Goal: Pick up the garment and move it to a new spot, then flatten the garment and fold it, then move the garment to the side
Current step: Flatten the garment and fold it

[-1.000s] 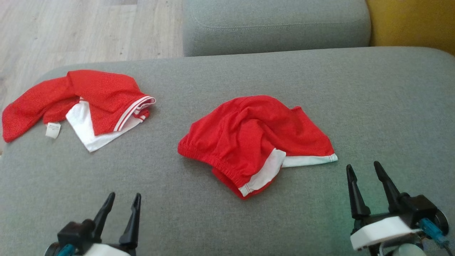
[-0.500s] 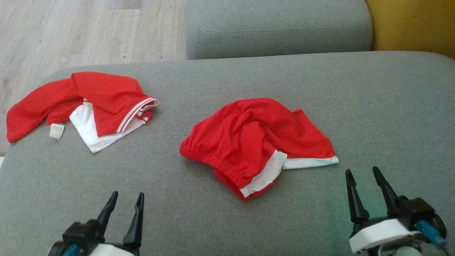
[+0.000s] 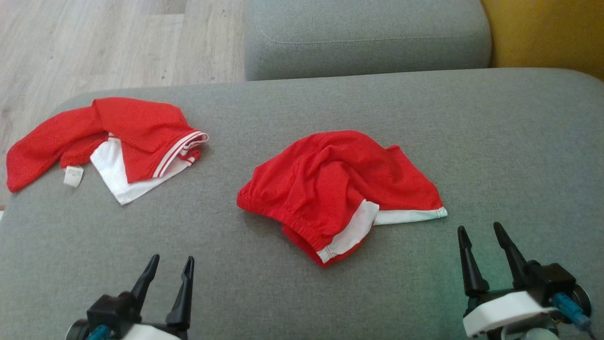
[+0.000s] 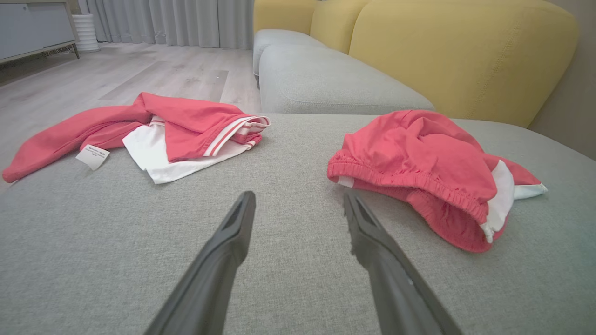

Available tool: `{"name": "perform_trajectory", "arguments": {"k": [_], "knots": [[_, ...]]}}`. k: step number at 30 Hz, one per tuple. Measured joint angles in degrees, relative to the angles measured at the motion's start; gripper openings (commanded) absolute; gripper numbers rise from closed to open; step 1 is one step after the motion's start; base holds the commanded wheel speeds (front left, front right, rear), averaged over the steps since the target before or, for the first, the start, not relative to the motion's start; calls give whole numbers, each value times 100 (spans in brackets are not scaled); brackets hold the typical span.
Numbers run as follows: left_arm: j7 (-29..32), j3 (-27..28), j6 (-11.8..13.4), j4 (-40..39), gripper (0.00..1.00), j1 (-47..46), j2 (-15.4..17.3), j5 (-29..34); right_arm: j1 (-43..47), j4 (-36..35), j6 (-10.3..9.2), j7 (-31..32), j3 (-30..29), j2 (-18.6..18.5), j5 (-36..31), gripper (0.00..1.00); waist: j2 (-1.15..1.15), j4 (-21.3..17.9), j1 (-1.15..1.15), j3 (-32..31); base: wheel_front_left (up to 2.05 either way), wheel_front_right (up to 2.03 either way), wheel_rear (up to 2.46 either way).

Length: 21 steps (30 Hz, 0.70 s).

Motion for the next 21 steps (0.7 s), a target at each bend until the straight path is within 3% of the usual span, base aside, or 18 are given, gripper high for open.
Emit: {"name": "perform_trajectory", "arguments": {"k": [8, 10, 16, 21], "knots": [[20, -469, 0, 344, 100, -3, -108, -32, -30, 258, 0, 1, -1, -15, 75, 100, 0, -15, 0, 1, 0, 0, 0], [308, -790, 0, 397, 100, -24, -183, -204, -131, 421, 0, 133, 0, -54, 59, 100, 0, -17, 0, 21, 0, 0, 0], [1544, -1690, 0, 186, 100, -386, -323, -913, -1002, 664, 0, 1408, 162, -288, 64, 100, 0, -16, 0, 213, 0, 0, 0], [2012, -2272, 32, 202, 100, -936, -337, -1507, -1473, 904, 0, 2241, 257, -447, 155, 100, 0, 9, 0, 492, 0, 0, 0]]}}
